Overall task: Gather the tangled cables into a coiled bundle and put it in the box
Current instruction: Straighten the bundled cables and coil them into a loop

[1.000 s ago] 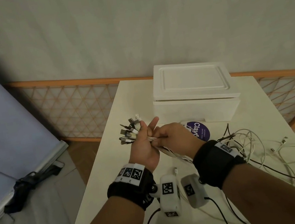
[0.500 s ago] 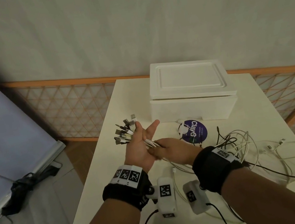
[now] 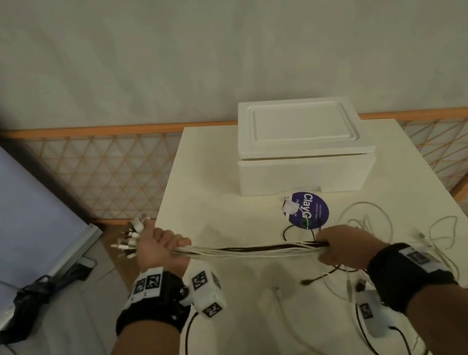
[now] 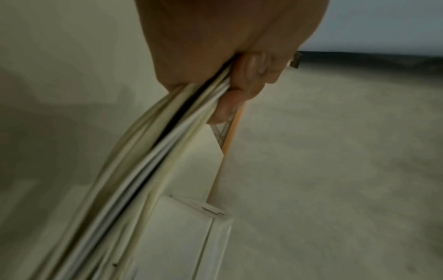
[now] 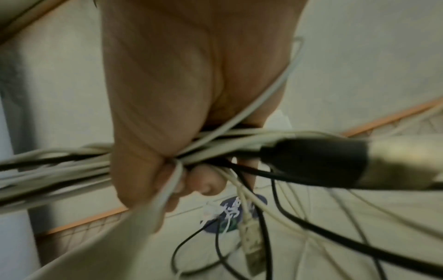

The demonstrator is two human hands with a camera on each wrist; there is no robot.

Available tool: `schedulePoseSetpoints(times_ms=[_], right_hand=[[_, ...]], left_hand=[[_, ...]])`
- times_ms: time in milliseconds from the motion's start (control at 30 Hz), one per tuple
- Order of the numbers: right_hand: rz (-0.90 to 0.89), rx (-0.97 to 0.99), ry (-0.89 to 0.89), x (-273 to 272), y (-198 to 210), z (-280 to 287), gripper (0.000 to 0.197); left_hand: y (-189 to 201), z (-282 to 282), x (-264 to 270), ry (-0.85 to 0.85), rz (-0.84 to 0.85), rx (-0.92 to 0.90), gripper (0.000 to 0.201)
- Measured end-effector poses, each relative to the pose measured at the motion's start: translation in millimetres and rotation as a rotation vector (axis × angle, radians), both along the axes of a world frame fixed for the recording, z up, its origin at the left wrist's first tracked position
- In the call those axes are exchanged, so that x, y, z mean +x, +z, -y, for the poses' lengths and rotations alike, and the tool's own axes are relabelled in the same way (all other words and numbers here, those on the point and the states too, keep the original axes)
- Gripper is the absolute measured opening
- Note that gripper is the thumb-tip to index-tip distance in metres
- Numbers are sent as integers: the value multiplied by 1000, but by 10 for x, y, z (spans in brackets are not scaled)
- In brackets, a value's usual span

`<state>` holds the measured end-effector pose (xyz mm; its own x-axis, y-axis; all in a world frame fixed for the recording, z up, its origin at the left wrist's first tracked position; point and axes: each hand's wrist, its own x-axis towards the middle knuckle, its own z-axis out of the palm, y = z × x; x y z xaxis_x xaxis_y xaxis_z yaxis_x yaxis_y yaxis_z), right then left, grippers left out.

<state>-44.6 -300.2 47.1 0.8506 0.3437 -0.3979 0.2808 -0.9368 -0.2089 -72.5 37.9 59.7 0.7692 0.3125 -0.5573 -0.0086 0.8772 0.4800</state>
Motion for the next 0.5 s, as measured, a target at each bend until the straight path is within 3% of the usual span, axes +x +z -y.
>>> schedulePoseSetpoints(times_ms=[233,300,333,400,433,500], right_hand=[[66,-121,-133,320,355,399,18],[89,-262,-175,377,572,479,22],[56,-362,-163,370,672,484,33],[-57,-453,-116,338,802,400,76],[-59,-391,-80,295,866,282,94],[11,-143,49,162,912,-110,101]], left_hand=[[-211,236,10,-117,2,38,58],[-196,429,48,-167,27,43,57],[-186,526,58,-183,30,45,55],[-150,707,76,-207,29,62,52],[-126,794,86,-221,25,73,52],[-71,983,88,-266,20,90,50]])
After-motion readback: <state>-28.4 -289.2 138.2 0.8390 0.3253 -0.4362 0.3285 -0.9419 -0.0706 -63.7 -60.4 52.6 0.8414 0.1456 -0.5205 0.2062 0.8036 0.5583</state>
